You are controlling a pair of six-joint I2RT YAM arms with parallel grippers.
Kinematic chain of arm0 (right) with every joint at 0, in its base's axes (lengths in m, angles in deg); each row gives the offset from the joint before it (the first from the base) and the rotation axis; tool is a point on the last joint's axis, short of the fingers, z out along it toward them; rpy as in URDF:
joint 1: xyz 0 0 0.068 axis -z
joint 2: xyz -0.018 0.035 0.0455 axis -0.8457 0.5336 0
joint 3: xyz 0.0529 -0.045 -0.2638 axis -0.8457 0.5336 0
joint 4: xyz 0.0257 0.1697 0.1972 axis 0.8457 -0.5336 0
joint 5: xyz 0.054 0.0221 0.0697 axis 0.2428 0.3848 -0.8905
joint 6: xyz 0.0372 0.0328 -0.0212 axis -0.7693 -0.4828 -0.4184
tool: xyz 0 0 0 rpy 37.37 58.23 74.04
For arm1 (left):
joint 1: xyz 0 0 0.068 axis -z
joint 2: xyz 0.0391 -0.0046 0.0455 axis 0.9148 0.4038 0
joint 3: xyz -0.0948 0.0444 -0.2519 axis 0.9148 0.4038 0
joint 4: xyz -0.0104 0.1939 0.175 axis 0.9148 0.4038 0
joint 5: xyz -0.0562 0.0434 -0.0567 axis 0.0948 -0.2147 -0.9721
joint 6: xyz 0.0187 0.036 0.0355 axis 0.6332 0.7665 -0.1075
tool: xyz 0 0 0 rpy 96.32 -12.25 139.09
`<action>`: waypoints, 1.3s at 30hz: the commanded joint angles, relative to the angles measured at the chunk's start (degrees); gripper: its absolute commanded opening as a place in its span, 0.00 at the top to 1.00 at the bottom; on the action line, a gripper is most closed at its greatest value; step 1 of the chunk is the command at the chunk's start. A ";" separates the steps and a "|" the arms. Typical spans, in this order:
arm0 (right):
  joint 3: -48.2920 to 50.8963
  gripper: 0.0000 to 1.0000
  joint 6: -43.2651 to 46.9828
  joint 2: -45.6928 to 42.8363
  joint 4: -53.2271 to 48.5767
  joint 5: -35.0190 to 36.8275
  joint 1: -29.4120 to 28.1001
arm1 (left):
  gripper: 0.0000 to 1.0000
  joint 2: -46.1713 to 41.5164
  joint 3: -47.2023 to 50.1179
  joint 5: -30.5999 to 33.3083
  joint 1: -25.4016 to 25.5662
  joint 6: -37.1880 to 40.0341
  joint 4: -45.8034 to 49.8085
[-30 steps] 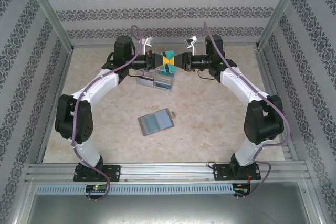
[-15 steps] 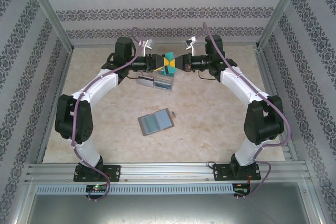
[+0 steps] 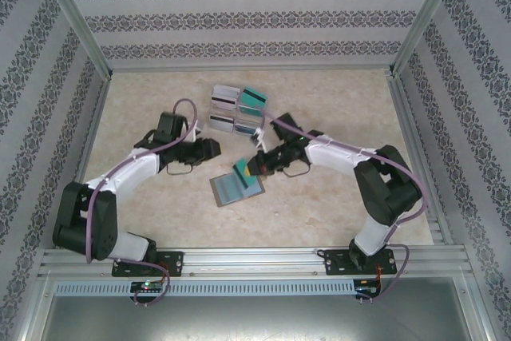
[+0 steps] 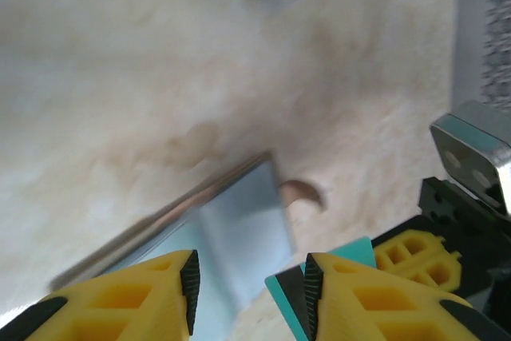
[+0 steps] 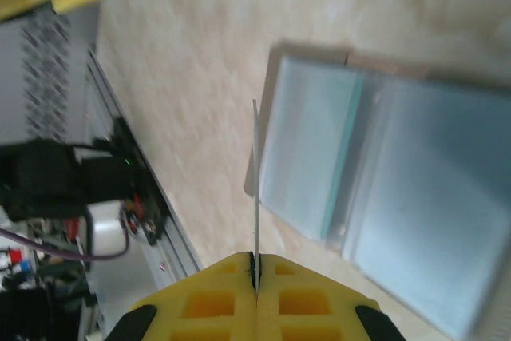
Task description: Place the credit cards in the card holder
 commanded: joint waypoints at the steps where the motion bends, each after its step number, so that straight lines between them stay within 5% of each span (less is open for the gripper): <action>1: 2.68 0.99 -4.03 1.41 9.08 3.25 -0.68 | 0.59 -2.71 4.24 3.94 0.36 0.98 2.42; 8: 6.05 1.00 -8.70 5.38 17.19 3.50 -0.81 | 0.61 -3.81 8.38 5.28 1.68 0.31 4.15; 39: 8.85 1.00 -16.17 8.15 23.89 1.84 -1.70 | 0.74 3.98 13.47 5.78 8.84 -5.77 -5.88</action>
